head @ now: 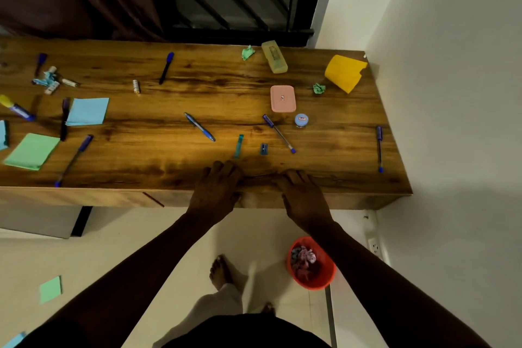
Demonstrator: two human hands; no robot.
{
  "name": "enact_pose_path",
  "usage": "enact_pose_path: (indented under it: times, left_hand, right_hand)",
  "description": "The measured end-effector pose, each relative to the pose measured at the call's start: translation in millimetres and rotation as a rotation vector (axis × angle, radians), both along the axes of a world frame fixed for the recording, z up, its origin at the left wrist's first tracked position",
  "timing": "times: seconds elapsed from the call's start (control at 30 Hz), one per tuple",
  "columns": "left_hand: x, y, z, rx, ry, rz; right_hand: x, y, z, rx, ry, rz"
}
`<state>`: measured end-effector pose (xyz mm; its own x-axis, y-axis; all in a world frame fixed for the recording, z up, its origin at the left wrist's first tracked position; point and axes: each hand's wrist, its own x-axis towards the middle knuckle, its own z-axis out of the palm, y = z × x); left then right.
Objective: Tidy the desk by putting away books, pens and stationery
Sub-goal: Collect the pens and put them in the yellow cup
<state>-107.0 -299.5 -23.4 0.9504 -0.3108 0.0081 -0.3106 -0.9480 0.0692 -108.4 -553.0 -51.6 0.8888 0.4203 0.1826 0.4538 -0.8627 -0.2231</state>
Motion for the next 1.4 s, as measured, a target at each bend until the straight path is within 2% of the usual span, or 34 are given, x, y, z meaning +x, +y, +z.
enact_pose_path:
  times: [0.17, 0.3, 0.4, 0.53, 0.67, 0.77, 0.97, 1.27, 1.4]
  left_hand:
    - [0, -5, -3, -0.024, -0.001, -0.019]
    - [7, -5, -1, -0.076, 0.080, -0.075]
    - [17, -12, 5, -0.229, 0.150, -0.092]
    - [44, -24, 17, -0.502, 0.150, -0.058]
    - [78, -33, 33, -0.667, 0.120, -0.033]
    - [107, -33, 41, -0.676, 0.152, -0.021]
    - [170, -46, 52, -0.694, 0.200, -0.125]
    - [249, -104, 66, -0.721, 0.144, -0.272]
    - [289, -141, 63, -0.707, 0.095, -0.313]
  right_hand:
    - [-1, -3, 0, 0.036, 0.003, 0.010]
    - [4, -1, 11, 0.107, 0.087, -0.005]
    - [11, 0, 21, 0.213, 0.159, -0.076]
    - [30, 1, 36, 0.472, 0.300, -0.191]
    - [57, 7, 50, 0.701, 0.285, -0.420]
    - [79, 12, 58, 0.835, 0.278, -0.547]
    - [108, 10, 73, 1.244, 0.296, -0.752]
    - [159, -25, 88, 1.493, 0.341, -0.883]
    - [193, -46, 75, 1.682, 0.438, -0.952]
